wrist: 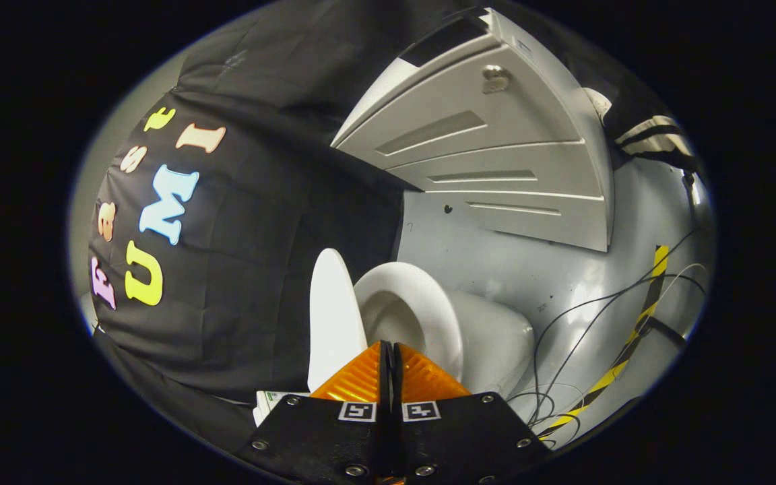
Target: Open the toilet lid.
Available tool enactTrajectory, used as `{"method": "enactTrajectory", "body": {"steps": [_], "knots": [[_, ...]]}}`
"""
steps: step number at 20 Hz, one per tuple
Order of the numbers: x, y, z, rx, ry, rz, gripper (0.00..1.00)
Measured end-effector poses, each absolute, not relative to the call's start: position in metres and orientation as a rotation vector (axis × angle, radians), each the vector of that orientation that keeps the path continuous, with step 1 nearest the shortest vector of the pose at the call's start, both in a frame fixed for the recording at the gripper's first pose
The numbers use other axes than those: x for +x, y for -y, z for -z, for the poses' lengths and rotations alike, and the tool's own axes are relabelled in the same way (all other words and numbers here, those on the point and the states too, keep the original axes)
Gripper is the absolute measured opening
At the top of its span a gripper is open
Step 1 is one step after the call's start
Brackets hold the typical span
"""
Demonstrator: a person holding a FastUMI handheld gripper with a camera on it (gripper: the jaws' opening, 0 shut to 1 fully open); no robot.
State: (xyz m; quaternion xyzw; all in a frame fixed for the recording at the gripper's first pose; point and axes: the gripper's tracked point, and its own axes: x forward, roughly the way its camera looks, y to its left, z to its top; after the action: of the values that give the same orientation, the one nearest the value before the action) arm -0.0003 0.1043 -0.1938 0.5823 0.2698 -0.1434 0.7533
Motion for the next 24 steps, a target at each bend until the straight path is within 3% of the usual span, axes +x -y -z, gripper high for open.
{"method": "enactTrajectory", "body": {"steps": [24], "knots": [[0.004,-0.185,0.006,0.792,-0.408,0.118,0.0]]}}
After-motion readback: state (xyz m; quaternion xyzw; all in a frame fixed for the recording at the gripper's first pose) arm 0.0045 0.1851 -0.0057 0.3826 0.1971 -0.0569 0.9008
